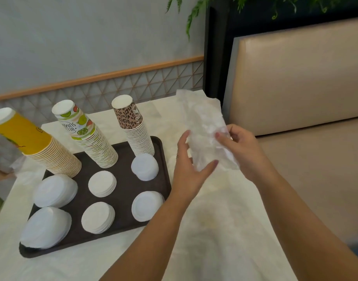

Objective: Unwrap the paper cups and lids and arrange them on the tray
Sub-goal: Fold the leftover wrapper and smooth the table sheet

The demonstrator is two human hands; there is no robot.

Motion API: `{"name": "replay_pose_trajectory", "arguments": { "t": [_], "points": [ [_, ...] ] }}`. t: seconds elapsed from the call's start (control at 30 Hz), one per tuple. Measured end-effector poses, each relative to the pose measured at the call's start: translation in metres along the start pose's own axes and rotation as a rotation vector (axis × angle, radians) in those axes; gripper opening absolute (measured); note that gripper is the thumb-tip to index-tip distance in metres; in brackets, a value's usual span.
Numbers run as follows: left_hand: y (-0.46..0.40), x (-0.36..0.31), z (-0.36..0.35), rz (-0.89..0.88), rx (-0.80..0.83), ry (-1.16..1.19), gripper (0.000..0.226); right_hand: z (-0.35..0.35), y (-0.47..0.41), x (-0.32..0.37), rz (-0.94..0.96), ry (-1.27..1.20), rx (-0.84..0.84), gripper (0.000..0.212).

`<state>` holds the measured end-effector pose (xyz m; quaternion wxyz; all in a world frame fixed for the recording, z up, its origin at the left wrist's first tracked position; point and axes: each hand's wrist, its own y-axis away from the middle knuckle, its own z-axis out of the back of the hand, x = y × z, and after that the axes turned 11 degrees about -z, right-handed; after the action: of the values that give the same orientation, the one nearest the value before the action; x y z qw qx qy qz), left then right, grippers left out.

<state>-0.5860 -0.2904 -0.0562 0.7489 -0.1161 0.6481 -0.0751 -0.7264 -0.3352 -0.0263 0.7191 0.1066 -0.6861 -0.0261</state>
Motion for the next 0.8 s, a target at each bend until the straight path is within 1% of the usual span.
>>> {"name": "replay_pose_trajectory", "arguments": {
  "t": [0.03,0.1,0.13,0.2,0.23,0.37,0.43,0.47,0.5,0.53,0.57,0.6,0.67,0.73,0.77,0.8],
  "points": [
    [0.000,0.002,0.001,0.009,-0.037,0.000,0.054,0.000,0.007,0.000,-0.008,-0.032,0.034,0.009],
    [0.006,0.001,0.005,0.024,-0.125,0.018,0.015,0.007,0.023,0.000,-0.012,-0.103,0.038,0.005],
    [0.009,0.000,0.009,0.045,-0.168,0.059,0.004,0.012,0.029,0.000,-0.018,-0.148,0.017,0.005],
    [0.017,-0.004,0.019,0.102,-0.253,0.171,0.009,0.025,0.041,-0.003,-0.029,-0.232,-0.040,0.004],
    [0.021,-0.005,0.025,0.120,-0.278,0.210,0.010,0.031,0.044,-0.006,-0.031,-0.262,-0.067,0.008],
    [0.039,-0.005,0.041,0.146,-0.316,0.244,0.017,0.046,0.062,-0.015,-0.017,-0.294,-0.165,0.021],
    [0.049,-0.011,0.046,0.171,-0.251,0.382,0.017,0.050,0.069,-0.018,-0.008,-0.310,-0.191,0.024],
    [0.054,-0.016,0.046,0.228,-0.206,0.516,0.024,0.051,0.073,-0.018,-0.003,-0.318,-0.177,0.023],
    [0.059,-0.022,0.045,0.312,-0.162,0.656,0.037,0.051,0.077,-0.018,-0.002,-0.318,-0.144,0.022],
    [0.063,-0.028,0.043,0.386,-0.118,0.744,0.051,0.048,0.081,-0.017,-0.002,-0.308,-0.104,0.020],
    [0.066,-0.032,0.040,0.428,-0.077,0.760,0.059,0.044,0.084,-0.017,0.001,-0.285,-0.072,0.019],
    [0.069,-0.038,0.037,0.451,-0.041,0.744,0.063,0.039,0.087,-0.017,0.011,-0.252,-0.062,0.019],
    [0.073,-0.046,0.030,0.497,0.003,0.729,0.060,0.029,0.093,-0.019,0.031,-0.186,-0.061,0.021],
    [0.079,-0.052,0.028,0.537,0.029,0.735,0.049,0.021,0.098,-0.022,0.007,-0.158,-0.040,0.032],
    [0.082,-0.051,0.028,0.539,0.047,0.715,0.043,0.019,0.100,-0.023,-0.018,-0.146,-0.028,0.038],
    [0.084,-0.049,0.027,0.507,0.074,0.661,0.038,0.018,0.102,-0.024,-0.032,-0.132,-0.012,0.039]
  ]
}}
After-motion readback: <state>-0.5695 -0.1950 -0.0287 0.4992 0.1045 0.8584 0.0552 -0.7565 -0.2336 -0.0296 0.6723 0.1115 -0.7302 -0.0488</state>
